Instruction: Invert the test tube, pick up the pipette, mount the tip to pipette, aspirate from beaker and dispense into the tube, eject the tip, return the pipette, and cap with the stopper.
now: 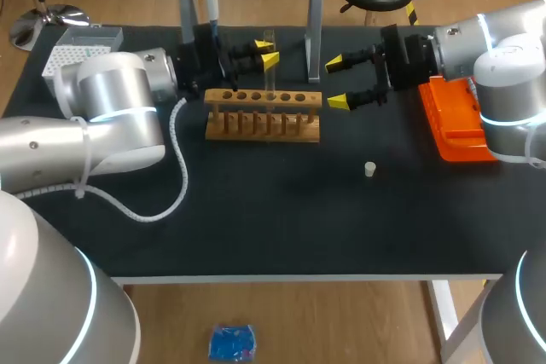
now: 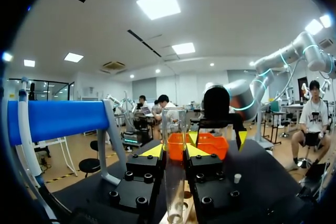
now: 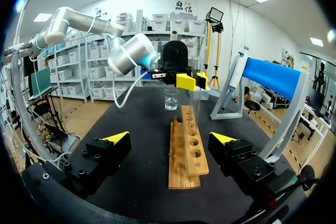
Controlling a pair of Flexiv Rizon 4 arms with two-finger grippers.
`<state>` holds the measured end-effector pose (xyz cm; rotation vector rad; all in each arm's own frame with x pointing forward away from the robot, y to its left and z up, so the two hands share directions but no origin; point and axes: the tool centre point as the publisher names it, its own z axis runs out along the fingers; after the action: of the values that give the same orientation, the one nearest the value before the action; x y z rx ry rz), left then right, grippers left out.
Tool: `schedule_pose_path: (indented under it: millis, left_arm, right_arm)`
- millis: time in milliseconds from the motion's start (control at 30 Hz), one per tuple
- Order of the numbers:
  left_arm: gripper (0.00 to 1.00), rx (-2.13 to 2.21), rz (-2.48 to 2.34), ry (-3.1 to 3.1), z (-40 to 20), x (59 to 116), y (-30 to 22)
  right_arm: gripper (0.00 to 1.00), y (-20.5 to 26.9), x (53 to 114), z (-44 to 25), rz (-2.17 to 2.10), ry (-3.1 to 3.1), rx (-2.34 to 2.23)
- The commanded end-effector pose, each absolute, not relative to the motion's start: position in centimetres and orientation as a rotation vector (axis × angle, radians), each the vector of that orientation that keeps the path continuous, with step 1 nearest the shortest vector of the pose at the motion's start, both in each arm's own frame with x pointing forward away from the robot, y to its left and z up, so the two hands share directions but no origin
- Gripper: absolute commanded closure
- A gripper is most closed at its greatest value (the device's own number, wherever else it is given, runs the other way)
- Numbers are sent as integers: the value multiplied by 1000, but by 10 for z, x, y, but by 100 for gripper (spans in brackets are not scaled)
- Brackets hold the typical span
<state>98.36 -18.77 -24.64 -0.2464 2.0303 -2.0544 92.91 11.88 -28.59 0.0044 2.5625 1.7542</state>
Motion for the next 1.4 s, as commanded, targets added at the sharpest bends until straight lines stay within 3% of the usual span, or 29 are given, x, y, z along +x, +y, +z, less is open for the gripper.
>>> schedule_pose_path:
  millis: [33,1400]
  left_arm:
    - [100,-247,-2053,2033,-252,987,-190]
    - [100,-386,-2065,2039,-286,992,-183]
  right_arm:
    - [0,119,928,-286,1751,2562,5]
    - [0,119,928,-286,1751,2562,5]
